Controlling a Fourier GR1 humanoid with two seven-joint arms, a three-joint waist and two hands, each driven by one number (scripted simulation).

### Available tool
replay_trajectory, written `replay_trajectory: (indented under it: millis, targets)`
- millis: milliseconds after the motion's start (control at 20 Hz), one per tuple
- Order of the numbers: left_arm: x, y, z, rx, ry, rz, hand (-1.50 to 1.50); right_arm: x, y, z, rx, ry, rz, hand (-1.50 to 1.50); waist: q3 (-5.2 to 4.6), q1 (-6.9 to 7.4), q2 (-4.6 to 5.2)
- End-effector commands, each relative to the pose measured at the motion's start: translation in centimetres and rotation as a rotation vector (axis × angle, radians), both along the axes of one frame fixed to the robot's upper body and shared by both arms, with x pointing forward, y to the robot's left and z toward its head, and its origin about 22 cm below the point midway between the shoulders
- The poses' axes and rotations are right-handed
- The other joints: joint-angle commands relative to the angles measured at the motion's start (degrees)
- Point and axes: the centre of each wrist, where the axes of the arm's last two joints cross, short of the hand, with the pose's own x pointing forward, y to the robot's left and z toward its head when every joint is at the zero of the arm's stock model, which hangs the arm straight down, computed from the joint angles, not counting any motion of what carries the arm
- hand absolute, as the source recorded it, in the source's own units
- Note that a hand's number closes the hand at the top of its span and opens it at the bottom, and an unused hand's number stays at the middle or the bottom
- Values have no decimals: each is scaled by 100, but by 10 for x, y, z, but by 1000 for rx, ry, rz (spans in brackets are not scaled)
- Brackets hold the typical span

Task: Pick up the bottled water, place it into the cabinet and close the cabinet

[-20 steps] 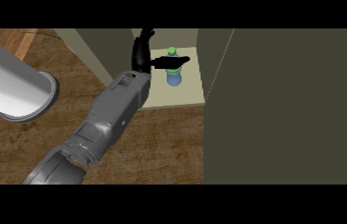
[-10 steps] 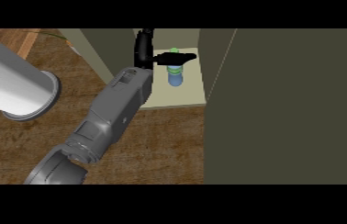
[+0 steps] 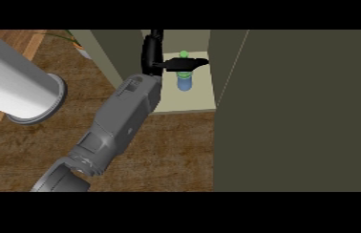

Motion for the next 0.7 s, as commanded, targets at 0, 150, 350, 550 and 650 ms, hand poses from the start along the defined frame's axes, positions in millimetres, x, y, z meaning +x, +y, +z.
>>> replay_trajectory:
  millis: [0,150,350,550,650]
  targets:
    - [-14,-6,-9,-48,18,-40,-150,-3,13,27,-51,-37,22,-150,1,69,-51]
    - [-34,-12,-21,-93,36,-90,-150,-8,24,25,-52,-29,-6,-150,-1,89,-97]
    - [-56,-22,-25,-115,42,-141,-150,-1,19,29,-68,-8,-27,-150,1,271,-71]
    - [-96,-21,-54,-150,45,-147,-150,-17,26,27,-39,-26,-21,-150,0,253,-81]
    - [-116,-27,-52,-187,52,-177,-150,-16,24,29,-44,-25,-28,-150,1,341,-103]
